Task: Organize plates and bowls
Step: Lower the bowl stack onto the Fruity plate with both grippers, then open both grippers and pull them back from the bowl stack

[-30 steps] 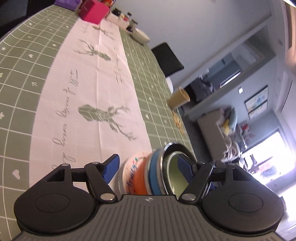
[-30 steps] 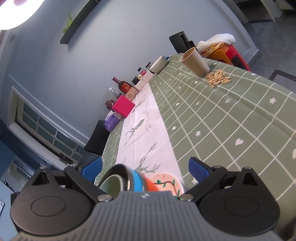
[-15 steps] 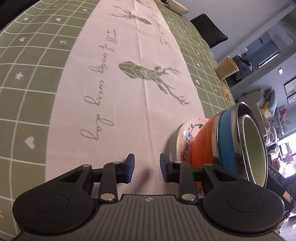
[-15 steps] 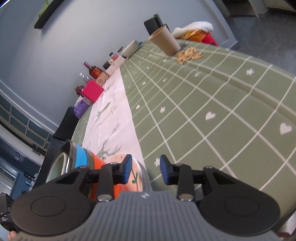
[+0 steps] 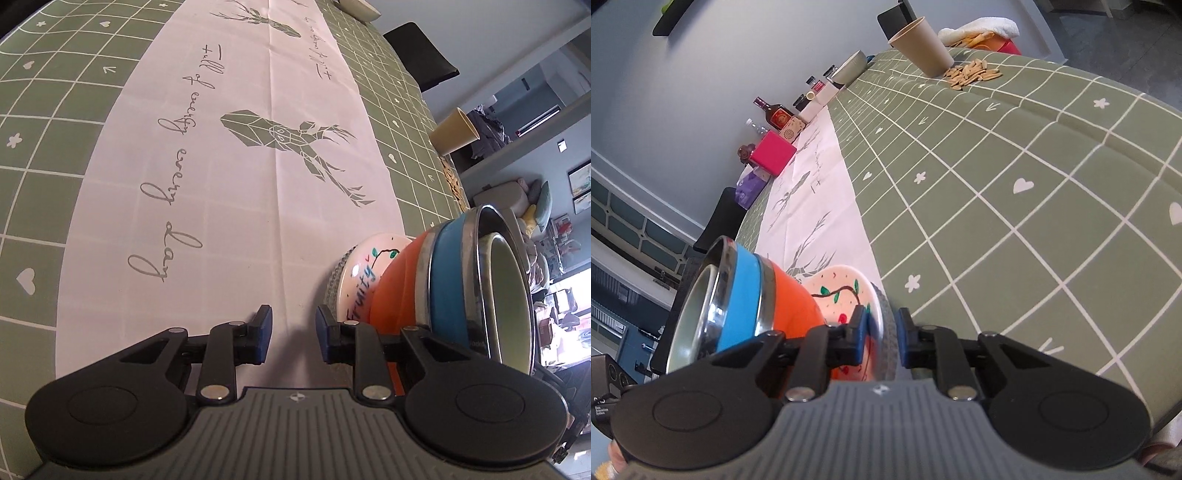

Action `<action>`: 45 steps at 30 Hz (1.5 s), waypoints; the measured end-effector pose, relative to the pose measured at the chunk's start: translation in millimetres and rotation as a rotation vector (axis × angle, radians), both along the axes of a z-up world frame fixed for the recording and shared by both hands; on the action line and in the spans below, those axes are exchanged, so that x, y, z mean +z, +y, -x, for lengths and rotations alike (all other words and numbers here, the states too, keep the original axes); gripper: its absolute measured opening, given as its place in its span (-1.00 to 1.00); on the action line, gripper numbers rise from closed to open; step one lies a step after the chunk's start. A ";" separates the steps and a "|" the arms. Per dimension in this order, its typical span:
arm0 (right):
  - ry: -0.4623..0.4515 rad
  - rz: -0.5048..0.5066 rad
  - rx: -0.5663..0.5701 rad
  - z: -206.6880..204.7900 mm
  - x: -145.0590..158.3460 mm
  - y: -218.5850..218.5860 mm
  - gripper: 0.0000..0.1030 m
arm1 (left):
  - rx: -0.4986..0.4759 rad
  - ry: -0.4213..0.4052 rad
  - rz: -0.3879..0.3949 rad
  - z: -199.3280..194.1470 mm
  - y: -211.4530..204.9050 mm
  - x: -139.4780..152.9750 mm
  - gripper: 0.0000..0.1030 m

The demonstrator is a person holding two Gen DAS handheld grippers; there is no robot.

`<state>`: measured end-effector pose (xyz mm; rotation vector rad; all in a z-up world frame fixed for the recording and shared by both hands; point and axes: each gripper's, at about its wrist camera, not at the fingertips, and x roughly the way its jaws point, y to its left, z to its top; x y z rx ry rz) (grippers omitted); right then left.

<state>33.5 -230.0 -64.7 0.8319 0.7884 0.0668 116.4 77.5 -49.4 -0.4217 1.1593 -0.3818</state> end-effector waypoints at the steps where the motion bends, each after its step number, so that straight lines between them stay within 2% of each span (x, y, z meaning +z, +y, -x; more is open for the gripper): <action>1: 0.000 0.002 0.000 0.0 0.3 0.4 -0.69 | -0.002 -0.001 -0.002 0.9 0.1 0.2 -0.43; 5: -0.007 0.025 0.015 -0.5 1.9 5.0 -0.69 | -0.002 -0.016 -0.031 6.1 1.0 2.5 -0.33; 11: -0.016 0.058 0.049 -4.7 3.8 20.3 -0.69 | -0.001 -0.076 -0.109 14.6 7.0 7.0 -0.30; 16: -0.020 0.078 0.084 -10.1 4.5 35.1 -0.68 | 0.027 -0.096 -0.141 18.2 19.6 9.0 -0.28; 18: -0.023 0.080 0.098 -12.0 4.5 40.9 -0.67 | 0.049 -0.106 -0.190 20.1 23.3 10.9 -0.17; 20: -0.023 0.081 0.117 -13.7 4.6 45.4 -0.62 | 0.066 -0.133 -0.280 24.1 23.9 16.3 0.05; 22: -0.008 0.090 0.121 -14.7 7.5 49.5 -0.60 | 0.079 -0.218 -0.387 33.4 22.1 26.1 0.21; 24: -0.020 0.113 0.108 -12.1 15.3 52.0 -0.49 | 0.108 -0.321 -0.449 48.7 21.2 38.1 0.36; 26: -0.065 0.175 0.084 -2.5 29.3 53.1 -0.09 | 0.150 -0.404 -0.490 66.8 19.1 48.8 0.52; 29: -0.115 0.291 0.065 15.4 53.5 55.0 0.18 | 0.191 -0.495 -0.542 99.1 9.6 61.9 0.54; 30: -0.124 0.326 0.068 23.3 60.4 56.7 0.19 | 0.204 -0.515 -0.541 112.4 6.2 66.6 0.57; 32: -0.132 0.382 0.110 38.7 69.8 62.9 0.23 | 0.223 -0.539 -0.530 134.1 -2.6 72.5 0.79; 35: -0.121 0.444 0.195 62.1 72.9 76.4 0.24 | 0.254 -0.549 -0.521 160.0 -17.5 73.2 0.79; 38: -0.085 0.462 0.258 80.6 63.3 85.1 0.28 | 0.228 -0.578 -0.526 175.4 -31.6 69.7 0.79; 42: -0.042 0.441 0.315 87.5 52.0 89.7 0.28 | 0.204 -0.555 -0.501 175.8 -39.2 64.4 0.79; 45: -0.044 0.456 0.347 88.6 52.0 98.5 0.28 | 0.214 -0.552 -0.522 176.6 -43.8 61.2 0.79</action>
